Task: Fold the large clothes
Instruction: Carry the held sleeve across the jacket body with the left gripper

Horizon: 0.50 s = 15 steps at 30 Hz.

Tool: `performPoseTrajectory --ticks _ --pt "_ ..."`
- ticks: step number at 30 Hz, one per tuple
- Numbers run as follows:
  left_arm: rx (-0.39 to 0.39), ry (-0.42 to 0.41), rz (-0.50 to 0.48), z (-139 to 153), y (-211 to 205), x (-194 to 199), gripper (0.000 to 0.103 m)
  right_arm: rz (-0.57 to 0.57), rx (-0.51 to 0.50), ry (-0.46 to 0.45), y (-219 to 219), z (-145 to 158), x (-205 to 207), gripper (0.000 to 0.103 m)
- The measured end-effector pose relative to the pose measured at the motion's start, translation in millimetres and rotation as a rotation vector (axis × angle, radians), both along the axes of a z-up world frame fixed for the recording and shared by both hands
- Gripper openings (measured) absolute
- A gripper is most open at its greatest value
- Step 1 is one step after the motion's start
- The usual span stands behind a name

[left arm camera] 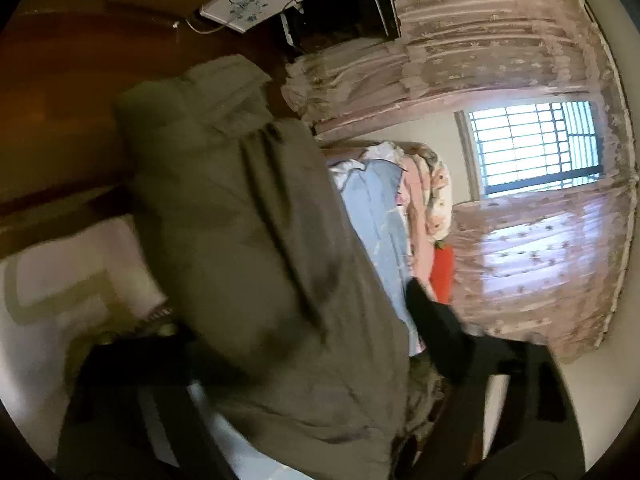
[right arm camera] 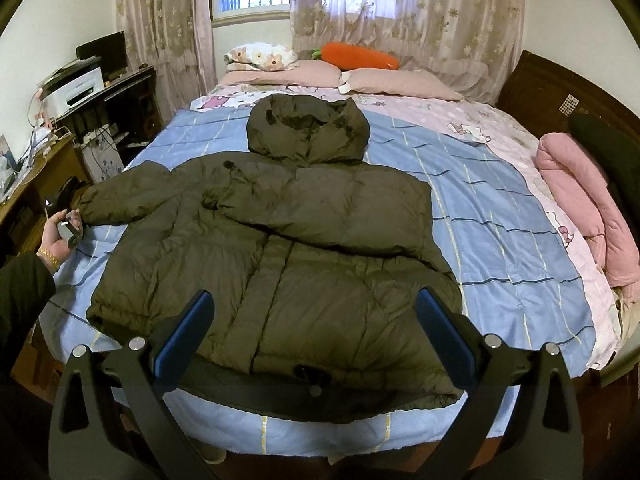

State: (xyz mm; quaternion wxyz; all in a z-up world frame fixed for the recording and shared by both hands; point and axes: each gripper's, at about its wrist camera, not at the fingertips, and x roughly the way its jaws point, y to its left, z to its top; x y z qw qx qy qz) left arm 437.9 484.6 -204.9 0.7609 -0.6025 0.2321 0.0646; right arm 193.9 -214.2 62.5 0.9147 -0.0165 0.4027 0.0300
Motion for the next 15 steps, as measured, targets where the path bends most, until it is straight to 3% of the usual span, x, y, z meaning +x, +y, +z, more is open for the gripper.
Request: performPoseTrajectory --ticks 5,11,15 --pt "0.023 0.075 -0.004 -9 9 1 0.025 -0.003 -0.004 0.007 -1 -3 0 0.101" --pt "0.063 0.076 -0.002 -3 7 1 0.005 0.005 -0.012 0.01 0 -4 0 0.101" --pt "0.168 0.033 -0.008 16 -1 3 0.004 0.007 -0.015 0.009 1 -5 0 0.101"
